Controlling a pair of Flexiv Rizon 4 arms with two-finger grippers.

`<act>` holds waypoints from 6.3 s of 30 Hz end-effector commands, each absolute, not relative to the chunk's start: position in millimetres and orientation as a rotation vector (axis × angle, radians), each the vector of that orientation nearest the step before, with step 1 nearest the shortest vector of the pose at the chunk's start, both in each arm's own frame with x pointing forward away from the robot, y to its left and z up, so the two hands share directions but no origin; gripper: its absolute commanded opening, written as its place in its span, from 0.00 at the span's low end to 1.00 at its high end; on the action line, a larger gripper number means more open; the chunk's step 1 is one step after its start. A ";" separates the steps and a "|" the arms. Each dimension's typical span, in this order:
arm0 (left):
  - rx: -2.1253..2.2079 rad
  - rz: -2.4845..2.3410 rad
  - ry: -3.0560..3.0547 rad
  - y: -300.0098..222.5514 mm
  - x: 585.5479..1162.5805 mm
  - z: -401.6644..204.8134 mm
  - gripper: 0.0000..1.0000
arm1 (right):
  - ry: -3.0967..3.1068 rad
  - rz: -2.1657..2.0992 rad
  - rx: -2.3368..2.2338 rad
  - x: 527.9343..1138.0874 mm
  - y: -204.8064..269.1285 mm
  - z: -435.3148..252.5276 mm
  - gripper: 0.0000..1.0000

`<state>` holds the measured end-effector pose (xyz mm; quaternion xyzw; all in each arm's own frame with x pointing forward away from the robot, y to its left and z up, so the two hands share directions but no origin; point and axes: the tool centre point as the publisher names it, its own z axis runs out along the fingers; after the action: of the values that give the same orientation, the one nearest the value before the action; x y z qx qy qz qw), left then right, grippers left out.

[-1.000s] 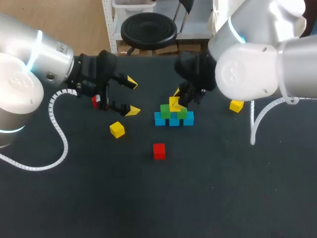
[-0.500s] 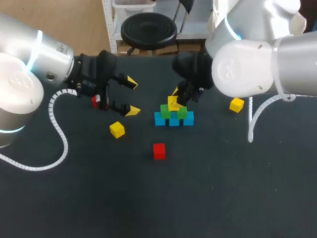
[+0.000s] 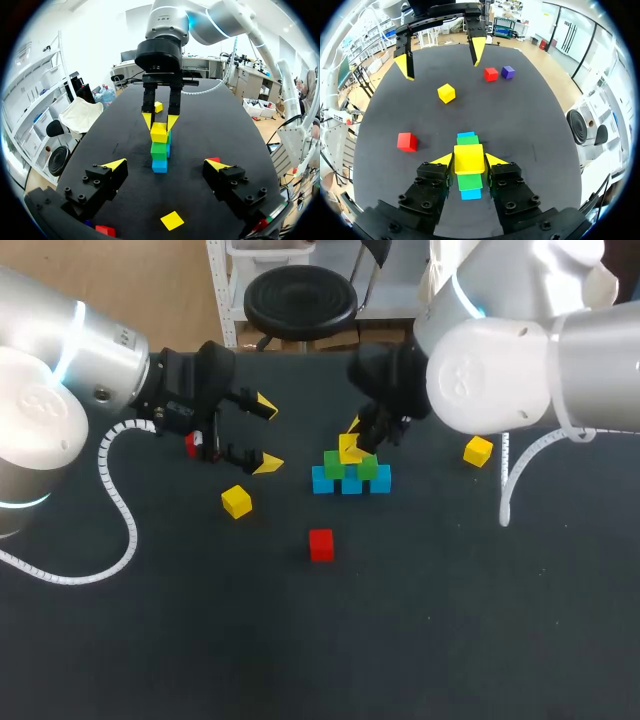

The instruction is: Place the blue cubes, place green cubes on the blue cubes, place the yellow cubes on the green cubes, then place the red cubes on the yellow cubes, and place purple cube on the red cubes.

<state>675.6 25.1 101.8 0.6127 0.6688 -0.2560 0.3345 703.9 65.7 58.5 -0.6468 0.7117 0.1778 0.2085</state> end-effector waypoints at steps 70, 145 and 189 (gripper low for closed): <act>1.596 -0.669 1.737 26.3 674.5 100.8 1.00 | 1.901 0.473 -1.826 690.3 16.3 91.4 1.00; 1.596 -0.669 1.737 26.3 674.5 100.8 1.00 | 2.019 0.427 -1.223 702.3 -148.9 29.2 1.00; 1.596 -0.669 1.737 26.3 674.5 100.8 1.00 | 2.082 0.508 -1.226 745.1 -134.7 -3.7 0.88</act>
<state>675.5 25.1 101.9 0.6126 0.6688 -0.2559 0.3345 740.1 -132.4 -1.0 -0.4676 0.7982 0.1881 0.3299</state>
